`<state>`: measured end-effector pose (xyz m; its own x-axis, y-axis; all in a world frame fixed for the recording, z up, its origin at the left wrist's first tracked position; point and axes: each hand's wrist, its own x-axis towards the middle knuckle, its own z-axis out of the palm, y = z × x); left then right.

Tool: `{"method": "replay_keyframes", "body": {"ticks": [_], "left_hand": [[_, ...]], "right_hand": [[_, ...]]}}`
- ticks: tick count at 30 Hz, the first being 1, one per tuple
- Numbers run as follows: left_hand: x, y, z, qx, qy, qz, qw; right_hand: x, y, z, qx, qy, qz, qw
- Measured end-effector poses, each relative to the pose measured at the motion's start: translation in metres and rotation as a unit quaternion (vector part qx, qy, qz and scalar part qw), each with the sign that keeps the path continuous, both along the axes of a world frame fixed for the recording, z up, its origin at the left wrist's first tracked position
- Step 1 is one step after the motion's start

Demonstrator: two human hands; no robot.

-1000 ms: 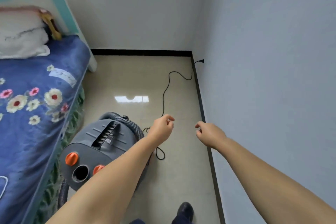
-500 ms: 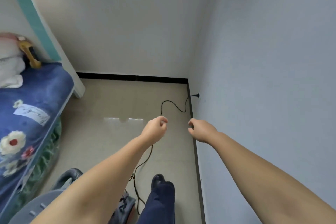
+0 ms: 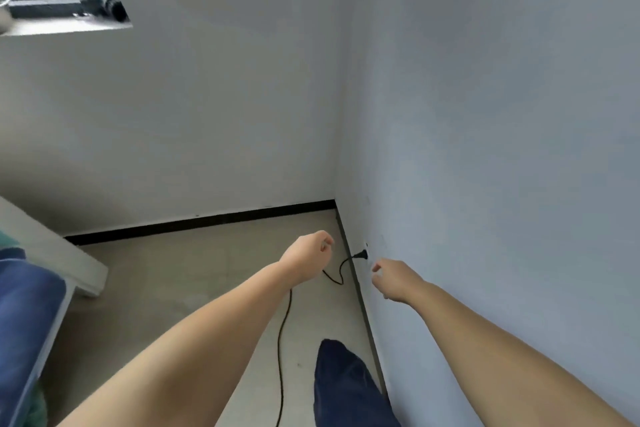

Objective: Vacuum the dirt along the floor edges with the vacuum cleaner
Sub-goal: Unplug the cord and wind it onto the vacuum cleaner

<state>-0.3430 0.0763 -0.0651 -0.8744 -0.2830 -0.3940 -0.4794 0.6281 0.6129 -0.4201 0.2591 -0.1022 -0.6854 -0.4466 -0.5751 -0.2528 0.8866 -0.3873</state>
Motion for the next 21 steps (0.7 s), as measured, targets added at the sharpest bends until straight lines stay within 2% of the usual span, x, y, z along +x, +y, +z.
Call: {"method": "replay_keyframes", "body": {"ticks": [8, 14, 16, 18, 21], "left_hand": [[-0.127, -0.054, -0.006, 0.003, -0.026, -0.043, 0.999], [-0.216, -0.091, -0.021, -0.007, -0.065, -0.161, 0.985], [-0.245, -0.103, -0.033, -0.010, -0.076, -0.224, 0.972], [-0.269, -0.115, -0.042, -0.017, -0.086, -0.286, 0.954], [-0.300, -0.138, -0.056, -0.020, -0.095, -0.385, 0.918]], "right_hand": [[-0.115, -0.073, -0.018, 0.011, -0.058, -0.047, 0.997], [-0.162, -0.106, -0.035, -0.007, -0.095, -0.144, 0.985], [-0.168, -0.112, -0.049, -0.029, -0.125, -0.228, 0.965], [-0.169, -0.118, -0.062, -0.048, -0.161, -0.327, 0.930], [-0.162, -0.135, -0.078, -0.075, -0.174, -0.500, 0.845]]}}
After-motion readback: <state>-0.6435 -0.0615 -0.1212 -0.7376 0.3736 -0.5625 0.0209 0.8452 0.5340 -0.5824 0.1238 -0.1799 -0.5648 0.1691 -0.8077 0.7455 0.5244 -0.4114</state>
